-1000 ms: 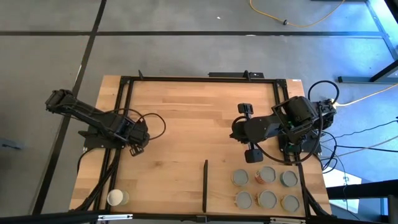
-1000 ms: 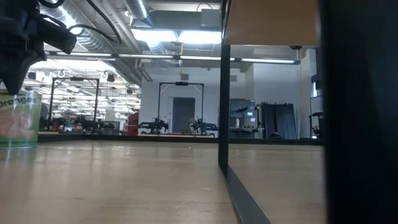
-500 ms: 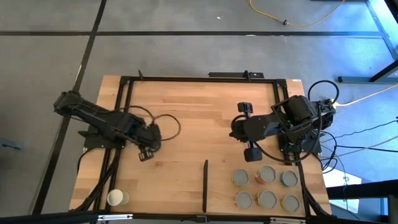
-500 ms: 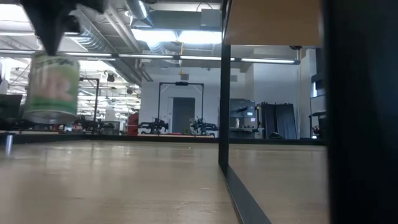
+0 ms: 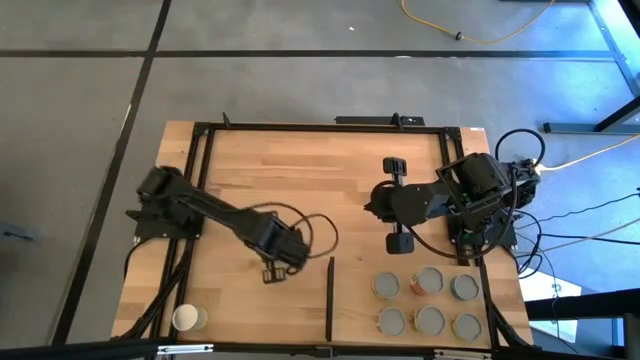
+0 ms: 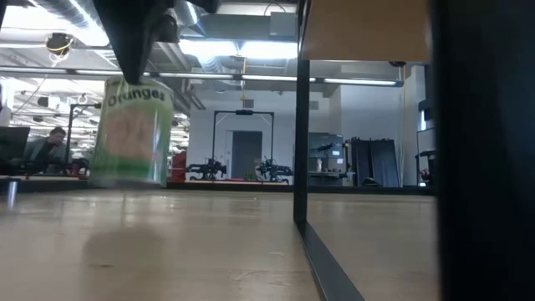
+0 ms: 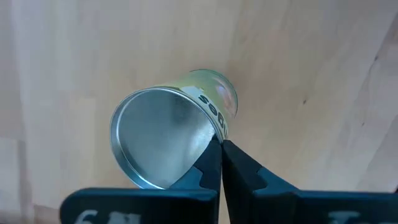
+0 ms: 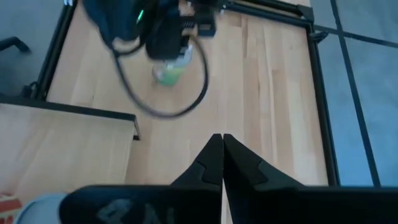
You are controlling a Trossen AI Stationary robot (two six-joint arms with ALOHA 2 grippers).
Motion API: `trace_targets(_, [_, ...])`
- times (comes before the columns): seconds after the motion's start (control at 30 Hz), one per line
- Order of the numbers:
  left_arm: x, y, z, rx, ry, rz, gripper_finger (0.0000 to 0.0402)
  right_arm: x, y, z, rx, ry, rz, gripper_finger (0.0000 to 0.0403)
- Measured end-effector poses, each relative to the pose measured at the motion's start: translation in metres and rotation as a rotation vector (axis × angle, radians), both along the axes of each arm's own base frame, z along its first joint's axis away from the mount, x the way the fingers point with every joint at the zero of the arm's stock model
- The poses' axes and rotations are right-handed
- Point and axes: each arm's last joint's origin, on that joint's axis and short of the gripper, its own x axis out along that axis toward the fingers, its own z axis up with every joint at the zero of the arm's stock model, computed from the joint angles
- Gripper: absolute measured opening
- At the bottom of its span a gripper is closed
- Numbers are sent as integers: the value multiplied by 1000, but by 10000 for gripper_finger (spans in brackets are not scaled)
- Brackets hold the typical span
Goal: Pick and place cans onto a shelf
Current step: Put the canned oranges on the shelf
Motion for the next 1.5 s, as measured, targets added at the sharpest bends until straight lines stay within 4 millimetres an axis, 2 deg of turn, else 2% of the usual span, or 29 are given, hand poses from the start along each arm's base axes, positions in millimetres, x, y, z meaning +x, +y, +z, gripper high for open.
trace_targets(0.2, [23,-30,-20,-25,28,31,0,1,0,1,-15,-8,22,6])
trace_targets(0.4, [30,-47,-27,-37,32,14,1,1,1,0,-7,6,66,6])
trace_targets(0.8, [28,-45,-22,-92,51,-7,40,1,2,0,2,6,67,6])
trace_targets(0.97, [27,-38,-20,-162,120,-9,43,1,2,1,5,1,66,6])
trace_targets(1.1, [23,-33,-19,-120,159,-14,43,1,2,1,4,1,66,6])
trace_targets(1.2, [19,-29,-4,-21,172,-26,43,1,2,1,2,2,69,6])
trace_targets(1.3, [17,-24,21,108,138,-30,43,1,2,1,1,1,70,6])
trace_targets(1.37, [18,-22,43,141,24,-57,43,1,2,1,-1,2,72,6])
trace_targets(1.5, [4,-9,95,192,-167,-85,43,1,3,0,13,17,124,6])
